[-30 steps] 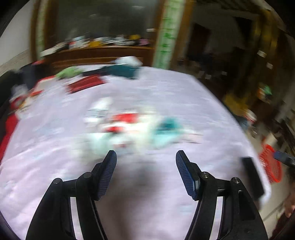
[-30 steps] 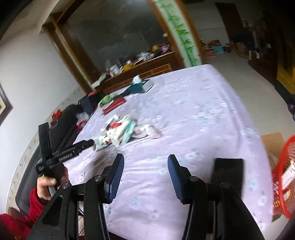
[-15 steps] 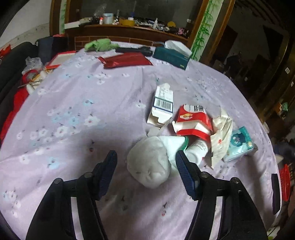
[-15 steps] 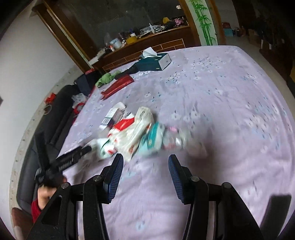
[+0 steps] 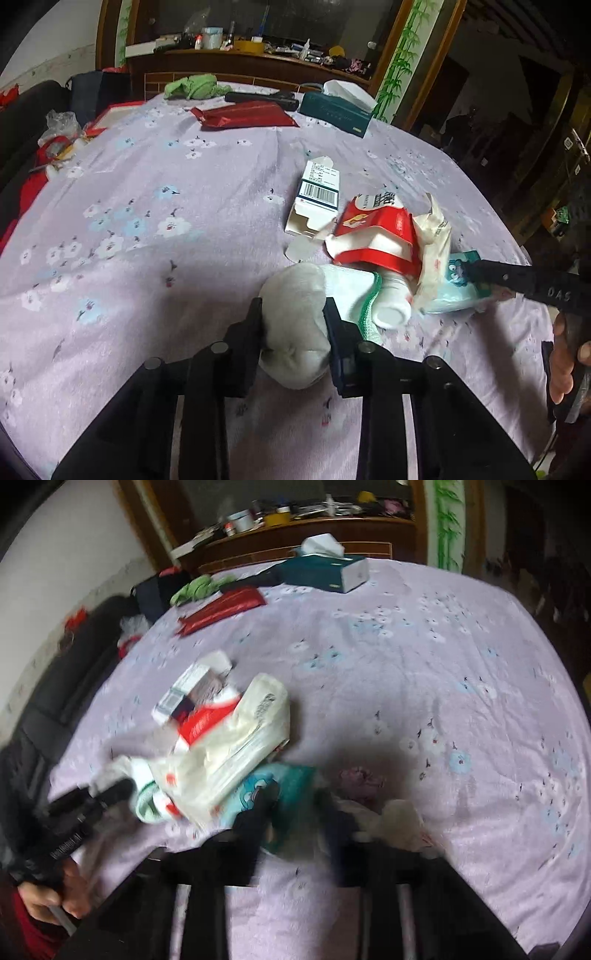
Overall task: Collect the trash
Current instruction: 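Grasp the white sock with the left tool while the right tool grasps the teal tissue pack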
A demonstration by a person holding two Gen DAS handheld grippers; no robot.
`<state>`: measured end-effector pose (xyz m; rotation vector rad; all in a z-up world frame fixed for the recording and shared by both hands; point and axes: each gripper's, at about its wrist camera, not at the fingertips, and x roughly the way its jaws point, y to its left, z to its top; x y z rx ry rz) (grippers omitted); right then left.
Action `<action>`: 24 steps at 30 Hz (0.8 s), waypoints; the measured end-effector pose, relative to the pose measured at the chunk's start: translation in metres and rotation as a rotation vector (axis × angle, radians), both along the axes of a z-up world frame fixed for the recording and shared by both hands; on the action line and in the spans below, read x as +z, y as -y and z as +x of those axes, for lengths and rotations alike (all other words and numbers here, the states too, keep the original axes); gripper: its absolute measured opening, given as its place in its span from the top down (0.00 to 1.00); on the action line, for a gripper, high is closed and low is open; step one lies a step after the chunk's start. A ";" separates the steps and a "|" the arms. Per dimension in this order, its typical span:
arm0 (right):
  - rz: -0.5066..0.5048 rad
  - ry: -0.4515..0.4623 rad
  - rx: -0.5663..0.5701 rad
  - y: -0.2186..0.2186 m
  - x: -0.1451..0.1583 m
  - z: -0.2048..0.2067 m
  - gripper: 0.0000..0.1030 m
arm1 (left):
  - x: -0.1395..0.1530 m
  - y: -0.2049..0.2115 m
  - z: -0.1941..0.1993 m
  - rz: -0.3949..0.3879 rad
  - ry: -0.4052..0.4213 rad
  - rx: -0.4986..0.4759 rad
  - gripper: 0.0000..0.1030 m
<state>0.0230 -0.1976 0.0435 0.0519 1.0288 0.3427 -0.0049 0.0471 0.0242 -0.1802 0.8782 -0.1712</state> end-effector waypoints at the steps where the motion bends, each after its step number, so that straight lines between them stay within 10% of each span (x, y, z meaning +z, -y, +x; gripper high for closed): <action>1: 0.004 0.013 0.005 0.000 0.001 -0.004 0.84 | 0.002 0.000 -0.004 0.000 0.010 -0.002 0.72; 14: -0.017 0.213 0.045 0.007 0.040 -0.082 0.97 | 0.049 0.026 -0.062 0.033 0.159 -0.066 0.72; 16: 0.009 0.186 0.072 0.007 0.039 -0.076 0.86 | 0.054 0.029 -0.068 0.035 0.172 -0.067 0.72; 18: 0.050 0.156 0.091 0.009 0.034 -0.061 0.50 | 0.057 0.029 -0.070 0.029 0.177 -0.064 0.72; 24: 0.058 0.062 0.184 -0.002 0.010 -0.007 0.46 | 0.058 0.027 -0.071 0.045 0.174 -0.044 0.72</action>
